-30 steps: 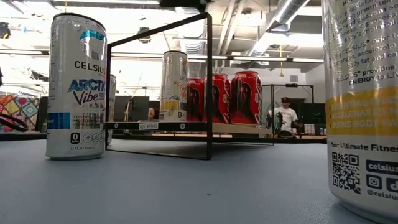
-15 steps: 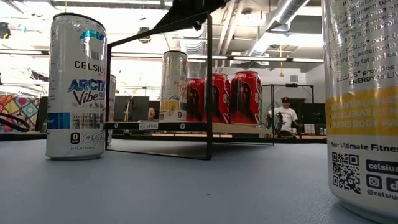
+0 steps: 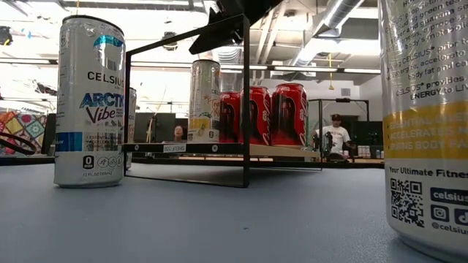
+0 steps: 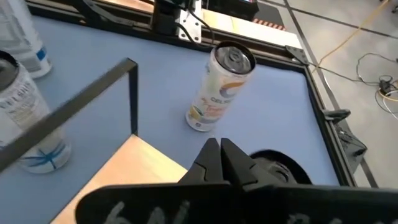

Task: Place canned beverage on shelf
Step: Put the right white yellow soda can on the shelf

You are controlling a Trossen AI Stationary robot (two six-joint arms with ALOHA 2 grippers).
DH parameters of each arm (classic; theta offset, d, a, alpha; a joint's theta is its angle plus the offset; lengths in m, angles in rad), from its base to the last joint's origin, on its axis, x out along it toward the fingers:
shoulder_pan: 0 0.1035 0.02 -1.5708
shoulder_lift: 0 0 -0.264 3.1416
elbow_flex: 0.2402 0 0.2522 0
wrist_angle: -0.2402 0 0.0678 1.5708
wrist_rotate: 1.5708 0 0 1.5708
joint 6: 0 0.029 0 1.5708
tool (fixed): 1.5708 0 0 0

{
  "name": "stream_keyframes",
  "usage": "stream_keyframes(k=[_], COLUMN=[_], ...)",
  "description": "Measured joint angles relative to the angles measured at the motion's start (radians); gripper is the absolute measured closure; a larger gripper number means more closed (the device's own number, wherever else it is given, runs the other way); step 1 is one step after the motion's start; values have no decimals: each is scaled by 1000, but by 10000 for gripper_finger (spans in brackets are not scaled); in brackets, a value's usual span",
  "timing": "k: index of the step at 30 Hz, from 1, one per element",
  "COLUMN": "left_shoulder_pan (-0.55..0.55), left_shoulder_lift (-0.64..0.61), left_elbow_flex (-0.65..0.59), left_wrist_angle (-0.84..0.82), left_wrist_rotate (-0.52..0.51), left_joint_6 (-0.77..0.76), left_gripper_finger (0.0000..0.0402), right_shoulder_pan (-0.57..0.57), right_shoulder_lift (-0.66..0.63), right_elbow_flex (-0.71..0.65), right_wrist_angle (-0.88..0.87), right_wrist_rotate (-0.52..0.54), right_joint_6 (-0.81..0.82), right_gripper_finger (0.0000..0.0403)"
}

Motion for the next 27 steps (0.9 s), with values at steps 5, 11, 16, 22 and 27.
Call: stream_keyframes(k=[5, 11, 16, 22, 27], left_shoulder_pan=[0, 0, 0, 0, 0], left_shoulder_lift=[0, 0, 1, 1, 1], left_elbow_flex=[0, 0, 0, 0, 0], left_wrist_angle=[1, 3, 6, 6, 5], left_wrist_rotate=[-2, -12, -20, -20, -20], left_joint_6=[-16, -22, -23, -39, -40], left_gripper_finger=[68, 68, 68, 68, 68], right_shoulder_pan=[0, 12, 13, 7, 7], right_shoulder_lift=[0, 36, 38, 44, 51], right_elbow_flex=[0, -5, -3, -3, -6], right_wrist_angle=[-42, -82, -68, -59, -70], right_wrist_rotate=[-18, -24, -17, 1, 3], right_joint_6=[-2, -11, -11, -10, 5], right_gripper_finger=[403, 403, 403, 403, 403])
